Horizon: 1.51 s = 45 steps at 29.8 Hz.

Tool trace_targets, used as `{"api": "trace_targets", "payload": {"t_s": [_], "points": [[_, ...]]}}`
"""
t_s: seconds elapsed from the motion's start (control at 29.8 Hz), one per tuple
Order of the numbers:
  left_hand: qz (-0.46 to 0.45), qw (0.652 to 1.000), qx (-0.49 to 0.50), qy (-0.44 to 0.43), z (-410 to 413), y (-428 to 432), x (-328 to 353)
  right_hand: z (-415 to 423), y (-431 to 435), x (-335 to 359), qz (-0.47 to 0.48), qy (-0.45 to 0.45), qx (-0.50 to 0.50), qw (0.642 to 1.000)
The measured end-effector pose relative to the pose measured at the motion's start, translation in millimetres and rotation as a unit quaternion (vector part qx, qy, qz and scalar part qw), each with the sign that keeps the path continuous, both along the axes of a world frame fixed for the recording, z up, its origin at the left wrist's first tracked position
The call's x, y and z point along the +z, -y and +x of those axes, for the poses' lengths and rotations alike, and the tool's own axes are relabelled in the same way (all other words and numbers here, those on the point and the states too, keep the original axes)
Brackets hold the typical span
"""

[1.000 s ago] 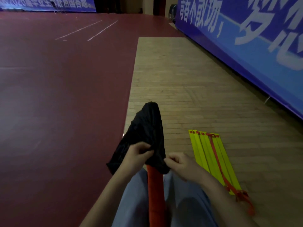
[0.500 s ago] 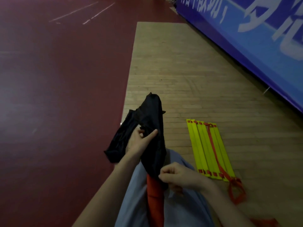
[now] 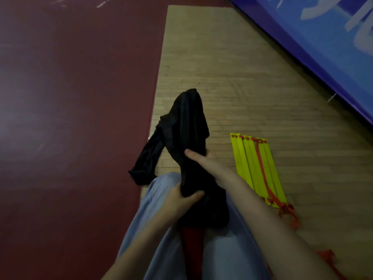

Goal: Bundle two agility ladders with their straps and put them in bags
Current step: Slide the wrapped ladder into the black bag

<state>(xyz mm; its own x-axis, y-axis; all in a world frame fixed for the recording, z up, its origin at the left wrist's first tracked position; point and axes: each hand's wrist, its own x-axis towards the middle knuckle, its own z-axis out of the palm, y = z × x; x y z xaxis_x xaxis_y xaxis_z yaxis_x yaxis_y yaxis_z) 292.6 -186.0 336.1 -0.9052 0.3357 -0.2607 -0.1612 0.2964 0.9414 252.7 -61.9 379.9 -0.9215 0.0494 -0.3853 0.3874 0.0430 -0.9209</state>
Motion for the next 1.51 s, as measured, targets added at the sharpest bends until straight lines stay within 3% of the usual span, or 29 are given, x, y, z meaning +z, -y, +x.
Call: {"api": "trace_targets", "payload": {"t_s": [0.1,0.17,0.27,0.34,0.44,0.54,0.64,0.74,0.81,0.87,0.97,1.14,1.24,1.38,1.51], "points": [[0.004,0.996,-0.07,0.048,-1.4,16.6,-1.5,17.1,13.5,-23.8,0.039,0.023,0.007,0.999],[0.032,0.999,0.001,0.028,-27.2,24.1,8.5,32.6,13.5,-33.8,0.044,0.029,-0.008,0.999],[0.162,0.98,0.063,0.098,-66.9,23.1,36.0,57.6,14.2,-39.7,0.086,0.01,0.043,0.995],[0.137,0.98,0.053,0.136,-78.5,7.5,47.7,71.6,14.4,-43.6,0.131,0.01,0.072,0.989],[0.107,0.984,0.104,0.093,-65.4,-23.7,44.7,80.6,8.7,-34.6,0.141,0.041,0.113,0.983],[0.09,0.98,0.163,0.063,-38.1,-32.5,28.7,63.8,-3.4,-13.8,0.1,0.064,0.018,0.993],[0.12,0.981,0.143,0.06,-8.1,-26.3,12.9,24.5,-12.7,7.5,0.071,-0.052,-0.082,0.993],[0.049,0.994,0.084,0.052,21.8,-15.3,-4.1,-13.0,-4.7,29.1,0.028,-0.041,-0.071,0.996],[0.034,0.996,0.03,0.076,27.0,-3.5,-6.7,-19.7,4.8,26.5,0.052,-0.039,-0.049,0.997],[0.096,0.988,0.014,0.123,13.8,7.2,3.9,-12.0,13.4,14.1,0.089,-0.049,-0.062,0.993],[0.197,0.962,0.109,0.153,-35.7,15.2,31.5,9.2,15.9,4.8,0.1,-0.053,-0.081,0.99],[0.194,0.965,0.143,0.099,-97.5,-11.1,74.6,24.2,9.4,6.0,0.109,-0.07,-0.051,0.99],[0.162,0.976,0.129,0.065,-90.0,-36.4,79.2,23.8,-3.3,9.9,0.082,-0.048,-0.033,0.995],[0.144,0.982,0.123,0.013,-75.9,-42.7,75.3,-0.1,-34.6,37.3,0.022,-0.106,-0.148,0.983],[0.144,0.984,0.09,-0.052,-61.6,-45.3,82.4,-30.3,-30.6,65.9,0.037,-0.153,-0.095,0.983]]}}
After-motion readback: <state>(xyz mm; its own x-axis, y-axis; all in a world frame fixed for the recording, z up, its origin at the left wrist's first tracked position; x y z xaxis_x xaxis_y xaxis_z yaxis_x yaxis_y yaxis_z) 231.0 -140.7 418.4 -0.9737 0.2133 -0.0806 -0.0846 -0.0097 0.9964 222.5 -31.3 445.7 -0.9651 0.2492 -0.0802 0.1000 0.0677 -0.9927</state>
